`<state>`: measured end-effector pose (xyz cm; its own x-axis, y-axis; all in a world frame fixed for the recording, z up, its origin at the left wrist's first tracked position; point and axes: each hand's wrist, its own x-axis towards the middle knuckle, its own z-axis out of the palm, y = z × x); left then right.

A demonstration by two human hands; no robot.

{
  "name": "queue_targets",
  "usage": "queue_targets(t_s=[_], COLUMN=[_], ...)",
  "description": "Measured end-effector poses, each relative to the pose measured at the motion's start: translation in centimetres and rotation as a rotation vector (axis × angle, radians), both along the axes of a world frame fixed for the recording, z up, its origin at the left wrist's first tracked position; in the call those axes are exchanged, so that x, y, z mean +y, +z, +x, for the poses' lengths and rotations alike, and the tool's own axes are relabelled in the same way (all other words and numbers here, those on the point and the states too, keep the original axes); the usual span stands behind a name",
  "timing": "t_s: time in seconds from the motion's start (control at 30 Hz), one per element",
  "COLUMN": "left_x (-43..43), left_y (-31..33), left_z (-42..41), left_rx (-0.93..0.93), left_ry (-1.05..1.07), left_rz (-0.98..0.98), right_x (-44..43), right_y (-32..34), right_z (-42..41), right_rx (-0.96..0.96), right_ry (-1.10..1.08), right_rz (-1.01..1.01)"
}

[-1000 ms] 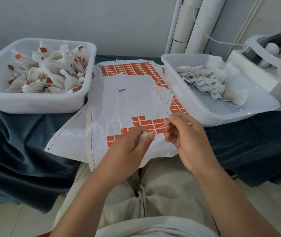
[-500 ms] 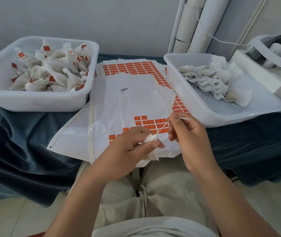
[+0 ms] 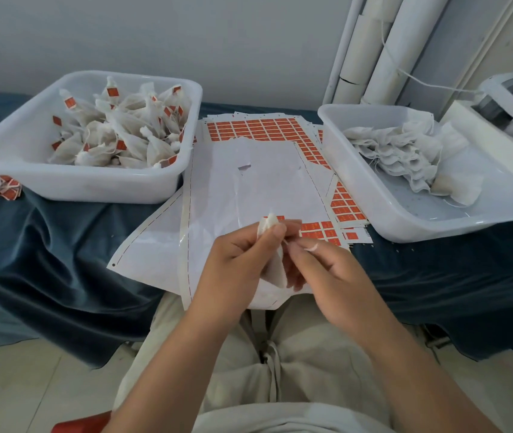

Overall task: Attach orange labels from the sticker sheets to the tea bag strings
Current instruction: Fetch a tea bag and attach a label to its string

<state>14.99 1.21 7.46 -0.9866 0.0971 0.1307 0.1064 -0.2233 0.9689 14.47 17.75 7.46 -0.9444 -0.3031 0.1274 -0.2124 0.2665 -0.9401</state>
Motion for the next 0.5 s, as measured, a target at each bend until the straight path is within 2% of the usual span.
queue_targets(t_s=[0.07,0.1,0.2,0.27,0.4,0.5], left_x=[0.0,0.0,-0.1,-0.1,-0.2,-0.5], left_y=[0.0,-0.2,-0.9,-1.0,-0.7,-0.4], left_z=[0.0,-0.1,-0.4,-0.4,-0.3,-0.2], left_rx=[-0.005,0.043,0.292,0.364,0.367,0.313], left_ry=[0.089,0.150,0.300,0.305,0.195,0.072], left_rz=[-0.076,-0.196,-0.680,-0.864,-0.952,-0.908], right_x=[0.3,0.5,0.8,0.9,1.1,1.2], right_y=[0.1,0.1,0.4,0.4,0.3,0.7], right_z=[0.1,0.1,0.1,0.0,0.0,-0.1], right_rx=[0.161,0.263,0.518,0.605,0.676,0.704], right_ry=[0.044,0.020,-0.142,-0.230,-0.304,-0.228], right_rz=[0.249,0.346,0.427,0.468,0.495,0.437])
